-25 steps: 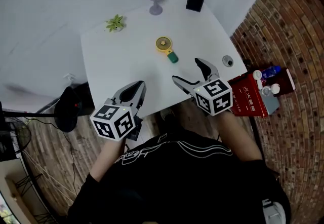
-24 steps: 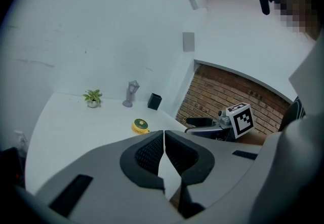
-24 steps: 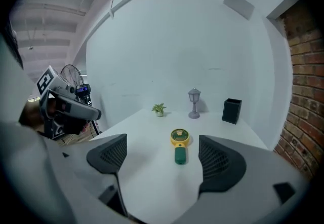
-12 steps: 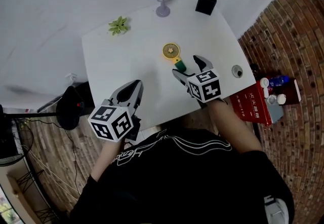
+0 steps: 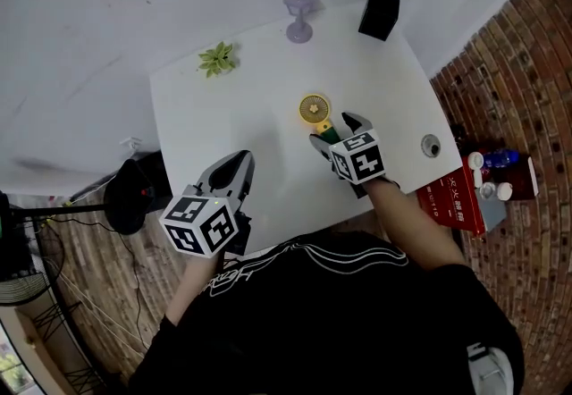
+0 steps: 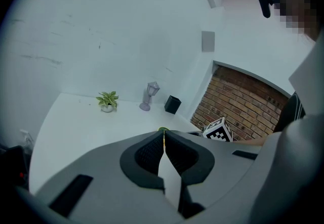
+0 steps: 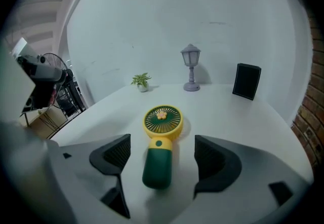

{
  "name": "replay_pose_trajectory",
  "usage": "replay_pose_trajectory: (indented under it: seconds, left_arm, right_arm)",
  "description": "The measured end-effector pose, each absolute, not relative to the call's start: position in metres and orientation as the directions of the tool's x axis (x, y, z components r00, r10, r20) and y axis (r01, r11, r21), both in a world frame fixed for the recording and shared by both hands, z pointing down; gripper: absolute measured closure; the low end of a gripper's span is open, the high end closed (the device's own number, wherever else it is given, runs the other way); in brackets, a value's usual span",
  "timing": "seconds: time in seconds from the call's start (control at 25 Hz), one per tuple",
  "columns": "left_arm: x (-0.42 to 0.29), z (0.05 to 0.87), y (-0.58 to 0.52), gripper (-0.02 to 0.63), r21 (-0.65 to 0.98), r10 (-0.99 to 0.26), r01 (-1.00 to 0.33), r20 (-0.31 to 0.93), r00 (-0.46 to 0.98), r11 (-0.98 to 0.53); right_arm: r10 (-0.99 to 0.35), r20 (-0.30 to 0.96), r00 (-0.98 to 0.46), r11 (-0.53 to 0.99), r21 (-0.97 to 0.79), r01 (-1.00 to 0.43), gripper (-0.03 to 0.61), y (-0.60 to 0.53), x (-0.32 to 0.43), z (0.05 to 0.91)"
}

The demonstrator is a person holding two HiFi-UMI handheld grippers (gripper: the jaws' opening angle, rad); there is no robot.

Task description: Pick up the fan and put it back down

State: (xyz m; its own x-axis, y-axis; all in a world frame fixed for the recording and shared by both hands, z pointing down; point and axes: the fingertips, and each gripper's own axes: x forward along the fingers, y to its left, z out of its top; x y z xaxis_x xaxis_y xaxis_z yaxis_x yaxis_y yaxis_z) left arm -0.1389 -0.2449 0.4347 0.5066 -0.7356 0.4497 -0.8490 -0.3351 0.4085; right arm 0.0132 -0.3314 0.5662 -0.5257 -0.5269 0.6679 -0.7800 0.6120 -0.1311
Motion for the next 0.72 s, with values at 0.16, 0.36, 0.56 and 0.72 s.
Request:
replay_pose_trajectory:
  seconds: [0.16, 0.36, 0.56, 0.72]
  left_arm:
    - [-0.143, 0.444, -0.25, 0.578, 0.414, -0.729, -0.851, 0.465, 0.503, -0.323]
    - [-0.144, 0.451, -0.25, 0.578, 0.432, -0.72, -0.847, 0.476, 0.506, -0.309]
    - [-0.147, 0.447, -0.251, 0.578, 0.438, -0.727, -0.847, 0.47, 0.501, -0.301]
    - [-0.148, 0.445, -0.252, 0.578, 0.44, -0.73, -0.847, 0.467, 0.499, -0.298]
  right_arm:
    - [-0.506, 0.693, -0.513, 0.617, -0.125, -0.777, 0.211, -0.336, 0.011, 0.578]
    - [-0.484, 0.72, -0.497, 0.625, -0.113, -0.773, 0.26, -0.337, 0.008, 0.587]
    - [-0.461, 0.738, -0.492, 0.633, -0.115, -0.765, 0.307, -0.336, 0.004, 0.593]
    - [-0.472, 0.745, -0.472, 0.629, -0.091, -0.772, 0.348, -0.339, 0.006, 0.594]
